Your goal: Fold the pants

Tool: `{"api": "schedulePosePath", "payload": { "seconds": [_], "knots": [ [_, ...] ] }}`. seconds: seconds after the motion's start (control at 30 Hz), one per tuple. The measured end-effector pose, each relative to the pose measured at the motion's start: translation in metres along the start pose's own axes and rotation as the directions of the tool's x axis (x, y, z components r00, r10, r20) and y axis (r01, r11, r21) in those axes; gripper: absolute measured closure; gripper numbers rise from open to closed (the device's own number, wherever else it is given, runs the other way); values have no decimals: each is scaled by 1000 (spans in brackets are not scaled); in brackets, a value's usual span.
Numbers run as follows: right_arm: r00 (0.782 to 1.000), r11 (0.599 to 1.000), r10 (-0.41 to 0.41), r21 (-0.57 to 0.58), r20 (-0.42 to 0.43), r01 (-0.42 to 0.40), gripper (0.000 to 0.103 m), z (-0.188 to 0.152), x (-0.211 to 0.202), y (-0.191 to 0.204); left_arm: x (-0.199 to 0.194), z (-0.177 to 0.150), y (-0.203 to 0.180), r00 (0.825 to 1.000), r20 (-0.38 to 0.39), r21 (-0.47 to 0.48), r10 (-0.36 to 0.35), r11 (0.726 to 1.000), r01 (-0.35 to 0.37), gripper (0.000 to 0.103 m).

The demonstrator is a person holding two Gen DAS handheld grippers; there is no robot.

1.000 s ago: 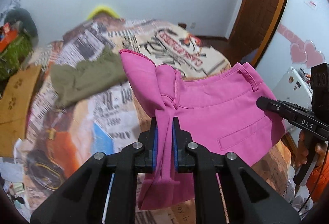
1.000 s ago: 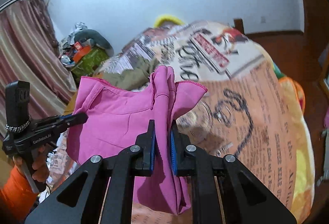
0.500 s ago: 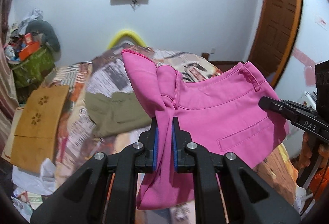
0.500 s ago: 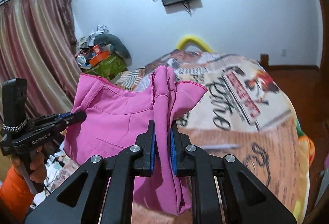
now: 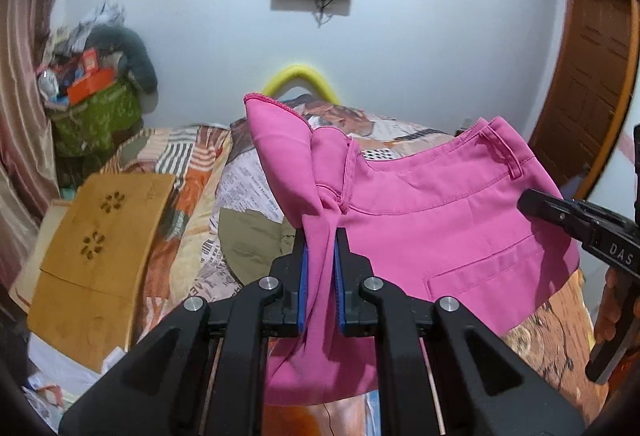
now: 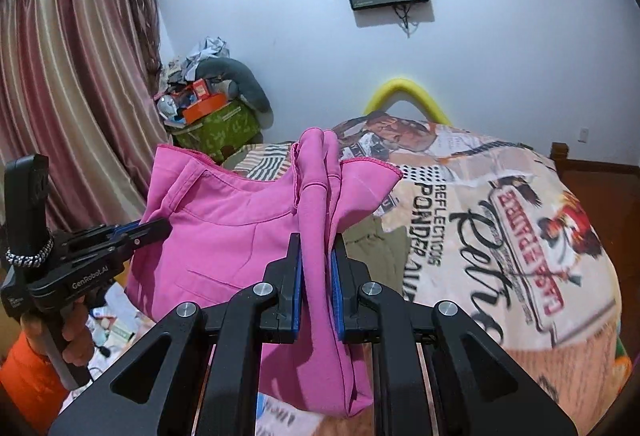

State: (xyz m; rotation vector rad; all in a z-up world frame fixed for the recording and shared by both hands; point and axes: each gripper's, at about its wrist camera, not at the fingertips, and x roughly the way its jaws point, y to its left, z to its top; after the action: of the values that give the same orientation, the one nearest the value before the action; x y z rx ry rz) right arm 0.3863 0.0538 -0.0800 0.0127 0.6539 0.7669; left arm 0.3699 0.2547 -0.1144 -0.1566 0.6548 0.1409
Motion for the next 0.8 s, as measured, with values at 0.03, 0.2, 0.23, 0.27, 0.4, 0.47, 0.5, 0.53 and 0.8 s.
{"api": "schedulePosePath", "payload": {
  "seconds": [0.03,0.2,0.23,0.27,0.4,0.47,0.5,0.53,0.8],
  "knots": [
    [1000,1000,1,-2,-4,-1,92,3,10,0,10,2,6,1000,-6,-12,-1,1000,1,92],
    [1000,1000,8,15,-28,-7,92,11,54,-5,54,5,23,999,-32,-34,18,999,-19,92],
    [999,1000,6,17,-38,-5,92,12,65,-7,66,4,28,999,-40,-36,22,999,-23,92],
    [999,1000,4,19,-49,-3,92,11,76,-9,74,4,31,999,-47,-38,24,999,-26,92],
    [996,1000,-16,22,-87,18,92,1,111,-15,120,2,43,995,-96,-44,27,999,-32,92],
    [994,999,-34,25,-100,37,92,-3,127,-19,138,-2,46,993,-117,-41,32,998,-37,92],
    [993,999,-43,25,-109,46,92,-7,135,-23,150,-5,46,991,-130,-35,38,998,-43,92],
    [992,998,-49,23,-118,52,92,-10,142,-25,158,-8,46,989,-141,-28,45,998,-49,92],
    [974,996,-88,-10,-207,87,92,-39,187,-45,222,-43,51,965,-254,-6,68,997,-72,92]
  ]
}}
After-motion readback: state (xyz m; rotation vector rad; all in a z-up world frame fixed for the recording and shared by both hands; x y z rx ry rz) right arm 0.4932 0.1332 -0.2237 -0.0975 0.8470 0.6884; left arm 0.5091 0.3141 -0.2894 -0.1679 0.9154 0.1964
